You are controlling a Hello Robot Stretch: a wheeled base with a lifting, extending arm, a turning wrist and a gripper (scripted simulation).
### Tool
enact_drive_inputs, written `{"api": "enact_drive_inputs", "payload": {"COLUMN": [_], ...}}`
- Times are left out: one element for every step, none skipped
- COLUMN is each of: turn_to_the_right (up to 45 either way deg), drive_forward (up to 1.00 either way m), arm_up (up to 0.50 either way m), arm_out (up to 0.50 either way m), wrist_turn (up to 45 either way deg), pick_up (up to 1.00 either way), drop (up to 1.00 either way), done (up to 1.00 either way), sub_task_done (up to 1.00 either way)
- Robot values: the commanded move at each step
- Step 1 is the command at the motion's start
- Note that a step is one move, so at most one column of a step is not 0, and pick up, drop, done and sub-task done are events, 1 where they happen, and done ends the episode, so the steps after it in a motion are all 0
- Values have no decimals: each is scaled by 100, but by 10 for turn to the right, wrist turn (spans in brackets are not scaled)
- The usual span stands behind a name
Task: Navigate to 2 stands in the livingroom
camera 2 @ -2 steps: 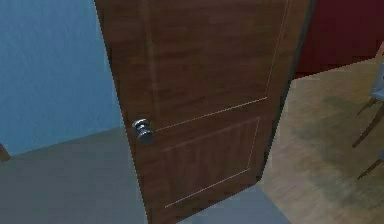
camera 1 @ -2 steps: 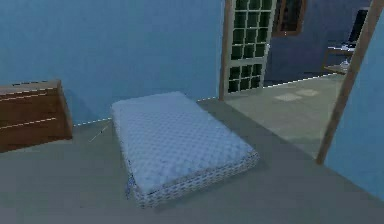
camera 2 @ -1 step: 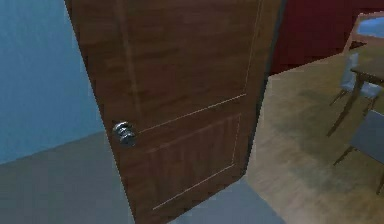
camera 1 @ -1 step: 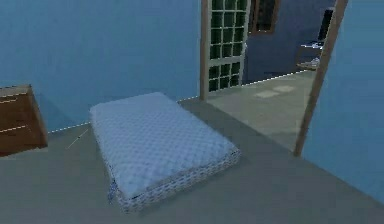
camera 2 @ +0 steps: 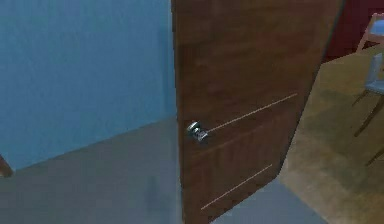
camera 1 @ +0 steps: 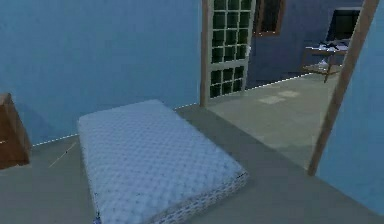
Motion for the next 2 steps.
{"api": "enact_drive_inputs", "payload": {"turn_to_the_right": [300,0], "drive_forward": [0,100], "arm_up": [0,0], "arm_out": [0,0], "wrist_turn": [0,0], "pick_up": [0,0], "drop": [0,0], "done": [0,0], "sub_task_done": [0,0]}}
